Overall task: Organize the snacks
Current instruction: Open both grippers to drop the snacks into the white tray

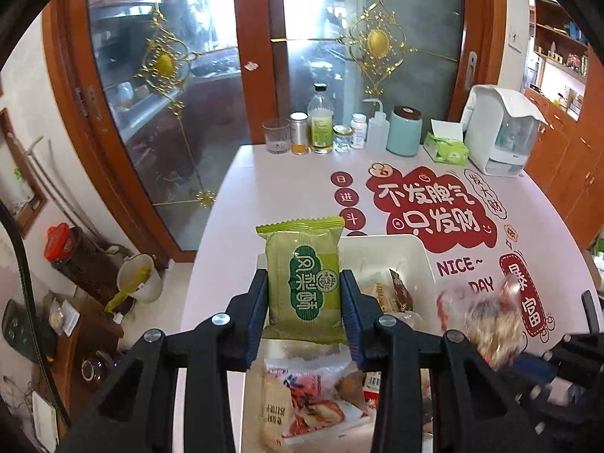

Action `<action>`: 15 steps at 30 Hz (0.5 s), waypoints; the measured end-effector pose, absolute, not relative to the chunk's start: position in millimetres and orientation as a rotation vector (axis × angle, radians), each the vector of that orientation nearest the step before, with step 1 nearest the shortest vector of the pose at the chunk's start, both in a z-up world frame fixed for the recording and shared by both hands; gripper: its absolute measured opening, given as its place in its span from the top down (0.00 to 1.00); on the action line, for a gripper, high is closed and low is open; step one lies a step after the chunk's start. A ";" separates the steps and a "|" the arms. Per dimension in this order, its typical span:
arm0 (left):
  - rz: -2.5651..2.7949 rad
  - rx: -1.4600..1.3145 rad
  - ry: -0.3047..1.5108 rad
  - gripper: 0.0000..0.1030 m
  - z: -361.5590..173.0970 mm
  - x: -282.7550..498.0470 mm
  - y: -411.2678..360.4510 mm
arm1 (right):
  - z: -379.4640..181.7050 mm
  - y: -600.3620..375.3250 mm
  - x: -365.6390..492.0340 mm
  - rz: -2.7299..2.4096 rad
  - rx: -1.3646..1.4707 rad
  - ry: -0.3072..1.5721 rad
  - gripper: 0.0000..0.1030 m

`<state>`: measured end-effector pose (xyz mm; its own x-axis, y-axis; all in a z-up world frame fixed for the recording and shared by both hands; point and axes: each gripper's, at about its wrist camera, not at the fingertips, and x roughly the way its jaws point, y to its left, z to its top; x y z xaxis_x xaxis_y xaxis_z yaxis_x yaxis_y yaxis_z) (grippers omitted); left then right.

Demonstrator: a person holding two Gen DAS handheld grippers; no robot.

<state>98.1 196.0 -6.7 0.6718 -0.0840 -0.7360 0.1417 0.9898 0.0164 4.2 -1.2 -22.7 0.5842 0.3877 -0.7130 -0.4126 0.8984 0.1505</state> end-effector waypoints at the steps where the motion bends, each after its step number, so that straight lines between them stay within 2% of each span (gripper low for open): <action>1: -0.140 0.086 0.839 0.51 -12.4 103.1 193.8 | -26.6 5.4 5.7 0.463 -0.061 0.843 0.90; 2: -0.155 0.104 0.859 0.21 -18.0 108.7 191.2 | -33.2 12.5 9.0 0.460 -0.091 0.873 0.90; 3: -0.169 0.123 0.869 0.05 -23.9 112.8 187.8 | -39.4 17.9 10.2 0.454 -0.115 0.896 0.89; 6: -0.195 0.174 0.873 0.04 -37.1 114.5 179.2 | -51.7 26.6 4.7 0.436 -0.159 0.925 0.88; 11: -0.246 0.230 0.885 0.04 -50.9 110.2 161.7 | -46.7 19.9 -1.3 0.377 -0.153 0.897 0.65; 15: -0.284 0.228 0.872 0.04 -50.3 104.7 153.5 | -39.9 9.9 -8.6 0.360 -0.107 0.879 0.58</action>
